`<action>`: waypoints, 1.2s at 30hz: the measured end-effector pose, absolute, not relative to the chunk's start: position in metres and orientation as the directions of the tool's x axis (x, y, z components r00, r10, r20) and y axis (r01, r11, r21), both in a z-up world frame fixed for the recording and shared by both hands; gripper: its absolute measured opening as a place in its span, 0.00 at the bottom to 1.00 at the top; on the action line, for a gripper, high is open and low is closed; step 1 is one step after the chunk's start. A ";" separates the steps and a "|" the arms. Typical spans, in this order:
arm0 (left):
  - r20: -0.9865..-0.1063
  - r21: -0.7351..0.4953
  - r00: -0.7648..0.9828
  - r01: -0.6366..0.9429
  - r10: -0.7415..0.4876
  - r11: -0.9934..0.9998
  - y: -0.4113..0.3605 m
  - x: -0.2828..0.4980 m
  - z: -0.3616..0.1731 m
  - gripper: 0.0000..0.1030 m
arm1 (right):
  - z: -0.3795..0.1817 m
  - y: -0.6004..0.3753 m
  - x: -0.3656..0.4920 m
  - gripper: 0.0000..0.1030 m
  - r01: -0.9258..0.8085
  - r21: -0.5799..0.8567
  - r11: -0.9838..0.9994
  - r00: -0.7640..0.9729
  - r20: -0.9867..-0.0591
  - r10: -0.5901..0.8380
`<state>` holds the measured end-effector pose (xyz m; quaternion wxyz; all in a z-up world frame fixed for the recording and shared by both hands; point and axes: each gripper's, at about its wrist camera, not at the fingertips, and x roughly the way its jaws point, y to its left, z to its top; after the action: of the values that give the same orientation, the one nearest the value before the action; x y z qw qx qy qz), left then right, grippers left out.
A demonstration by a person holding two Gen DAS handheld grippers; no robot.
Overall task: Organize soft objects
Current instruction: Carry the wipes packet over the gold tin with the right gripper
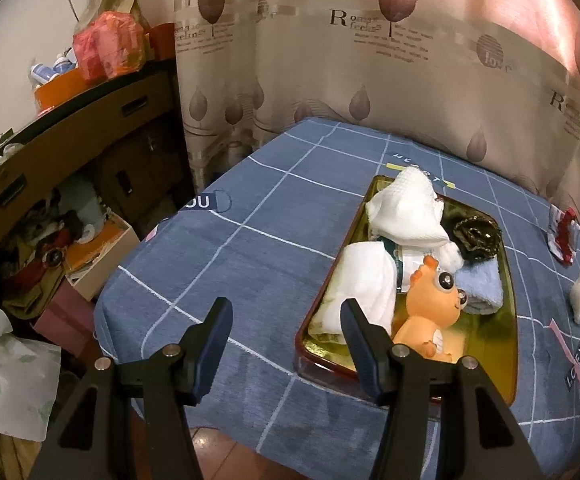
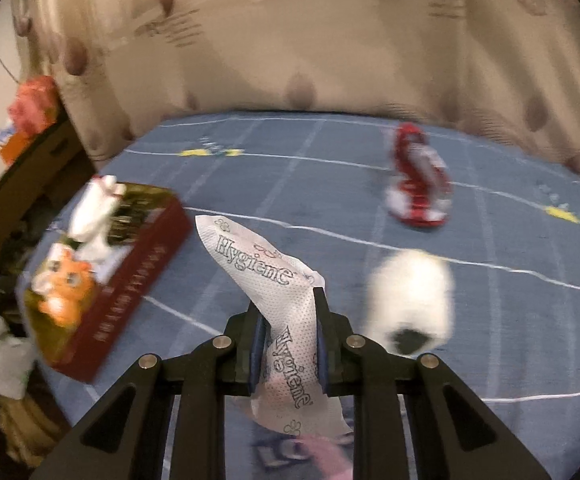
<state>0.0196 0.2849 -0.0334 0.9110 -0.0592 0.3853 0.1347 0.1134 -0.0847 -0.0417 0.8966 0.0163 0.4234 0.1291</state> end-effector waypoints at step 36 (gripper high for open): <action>-0.720 -0.072 0.661 -0.373 0.211 0.925 0.311 0.014 -0.032 0.56 | -0.059 0.119 0.142 0.47 -0.528 0.093 0.844 0.485 -0.783 0.390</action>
<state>0.0141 0.3112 -0.0315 0.9050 -0.1073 0.3787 0.1614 0.1416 0.1190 -0.0591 0.8578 -0.0803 0.4315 0.2675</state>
